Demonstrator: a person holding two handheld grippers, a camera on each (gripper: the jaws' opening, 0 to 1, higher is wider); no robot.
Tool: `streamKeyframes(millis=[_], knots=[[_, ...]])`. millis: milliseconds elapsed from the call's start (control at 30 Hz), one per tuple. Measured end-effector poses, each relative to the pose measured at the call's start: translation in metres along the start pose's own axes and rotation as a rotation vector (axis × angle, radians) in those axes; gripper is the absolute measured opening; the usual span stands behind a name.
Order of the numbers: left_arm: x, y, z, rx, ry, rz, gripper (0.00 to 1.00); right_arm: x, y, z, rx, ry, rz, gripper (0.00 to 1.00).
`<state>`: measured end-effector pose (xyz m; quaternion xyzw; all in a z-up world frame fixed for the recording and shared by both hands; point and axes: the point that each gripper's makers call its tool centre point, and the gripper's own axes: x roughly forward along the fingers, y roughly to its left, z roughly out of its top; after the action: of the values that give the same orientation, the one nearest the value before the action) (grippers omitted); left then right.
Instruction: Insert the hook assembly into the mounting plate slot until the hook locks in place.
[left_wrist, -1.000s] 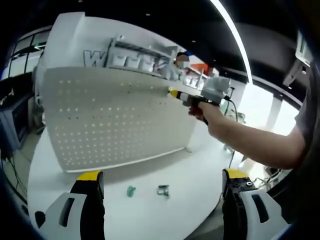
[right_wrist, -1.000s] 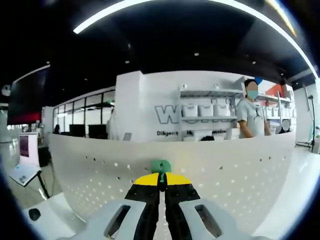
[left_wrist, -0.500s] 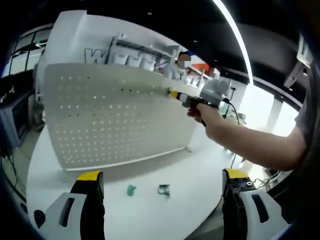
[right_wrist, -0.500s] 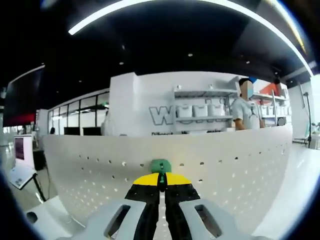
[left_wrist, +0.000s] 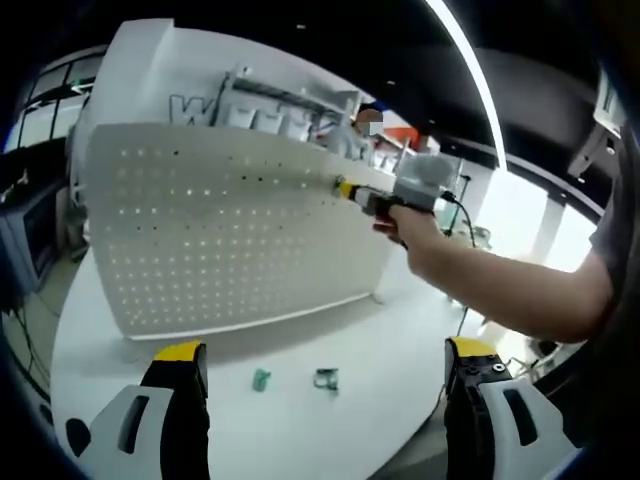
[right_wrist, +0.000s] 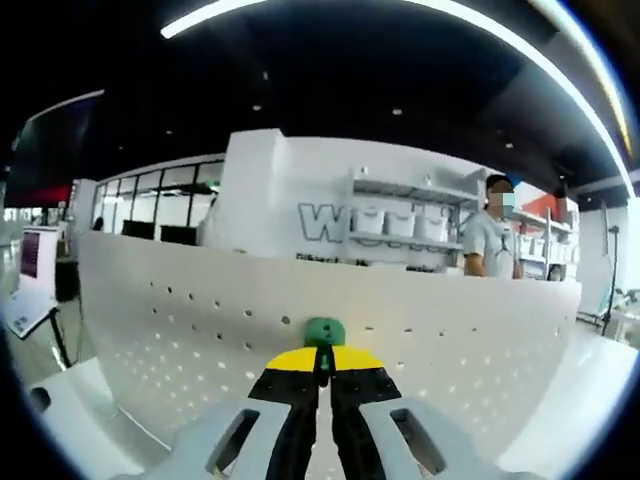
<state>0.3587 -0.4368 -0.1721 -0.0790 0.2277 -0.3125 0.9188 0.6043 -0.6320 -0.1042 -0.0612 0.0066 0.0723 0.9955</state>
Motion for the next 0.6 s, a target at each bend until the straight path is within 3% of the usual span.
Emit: streamKeyframes(millis=[333, 500, 600], knots=[[-0.004, -0.001, 0.000, 0.000, -0.006, 0.006, 1.00, -0.003, 0.002, 0.007, 0.027, -0.016, 0.012, 0.07], [-0.006, -0.003, 0.000, 0.002, -0.008, 0.005, 1.00, -0.010, -0.006, 0.028, 0.020, -0.087, -0.021, 0.10], [-0.007, -0.004, 0.001, 0.008, -0.010, 0.006, 1.00, -0.009, -0.004, 0.036, 0.058, -0.091, 0.004, 0.13]])
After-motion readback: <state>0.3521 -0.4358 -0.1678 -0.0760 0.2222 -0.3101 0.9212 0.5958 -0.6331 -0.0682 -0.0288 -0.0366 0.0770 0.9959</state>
